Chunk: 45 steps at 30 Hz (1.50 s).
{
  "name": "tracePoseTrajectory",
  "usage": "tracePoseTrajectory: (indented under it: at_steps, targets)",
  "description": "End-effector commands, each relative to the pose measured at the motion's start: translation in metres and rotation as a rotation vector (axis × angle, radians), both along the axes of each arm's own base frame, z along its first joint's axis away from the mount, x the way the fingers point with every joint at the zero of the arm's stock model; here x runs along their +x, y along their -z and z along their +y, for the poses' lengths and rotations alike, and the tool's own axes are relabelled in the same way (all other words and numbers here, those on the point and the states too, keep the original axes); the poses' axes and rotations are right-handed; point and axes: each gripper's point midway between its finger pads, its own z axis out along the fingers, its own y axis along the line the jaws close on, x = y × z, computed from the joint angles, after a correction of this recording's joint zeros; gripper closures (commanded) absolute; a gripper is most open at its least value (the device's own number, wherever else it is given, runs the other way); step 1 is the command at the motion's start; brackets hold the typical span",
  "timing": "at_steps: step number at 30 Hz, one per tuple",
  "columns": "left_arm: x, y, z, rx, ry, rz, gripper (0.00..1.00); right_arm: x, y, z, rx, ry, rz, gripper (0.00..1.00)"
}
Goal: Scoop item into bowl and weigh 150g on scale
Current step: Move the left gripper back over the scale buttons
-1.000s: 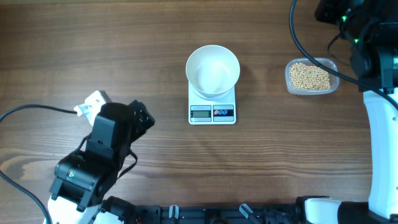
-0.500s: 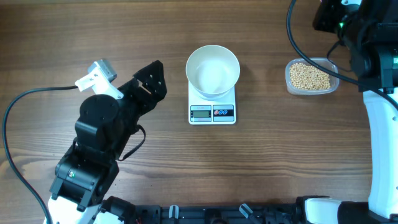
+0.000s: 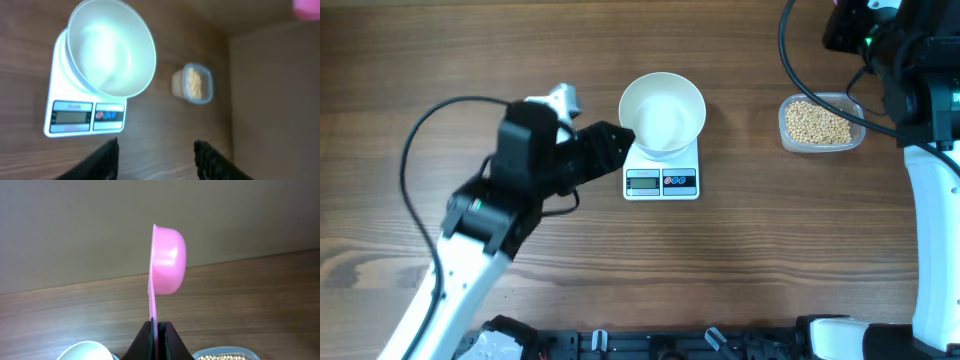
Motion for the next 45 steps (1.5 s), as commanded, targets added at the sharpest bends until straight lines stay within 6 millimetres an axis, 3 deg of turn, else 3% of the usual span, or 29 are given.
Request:
tracePoseTrajectory:
  at_steps: [1,4,7,10,16,25,33,40,45]
  targets:
    - [0.006,-0.009,-0.02,0.144,0.136,-0.003,0.59,0.003,-0.004,0.0,-0.02,-0.008,-0.011,0.96]
    - [0.011,0.008,-0.03,0.268,0.151,0.074,0.74,0.003,-0.004,0.0,-0.019,-0.008,-0.011,0.96]
    - [0.013,0.03,-0.048,0.337,0.175,0.096,0.77,0.002,-0.002,0.0,-0.019,-0.008,-0.005,0.96]
    - [0.013,0.047,-0.059,0.398,0.19,0.105,0.96,0.0,0.001,0.0,-0.02,-0.008,0.01,0.96]
    - [0.019,0.095,-0.066,0.586,0.176,0.127,0.96,-0.002,0.005,0.0,-0.02,-0.008,0.029,0.96]
    - [0.023,0.151,-0.074,0.659,0.207,0.226,0.96,-0.003,0.006,0.0,-0.02,-0.008,0.035,0.96]
    - [0.011,0.156,-0.082,0.607,0.262,0.283,0.96,-0.003,0.006,0.0,-0.021,-0.008,0.035,0.96]
    - [-0.001,0.116,-0.073,0.578,0.258,0.235,0.96,-0.003,0.008,-0.001,-0.067,-0.03,0.04,0.96]
    - [0.003,0.133,-0.082,0.546,0.256,0.209,0.96,-0.003,0.007,-0.001,-0.068,-0.03,0.038,0.96]
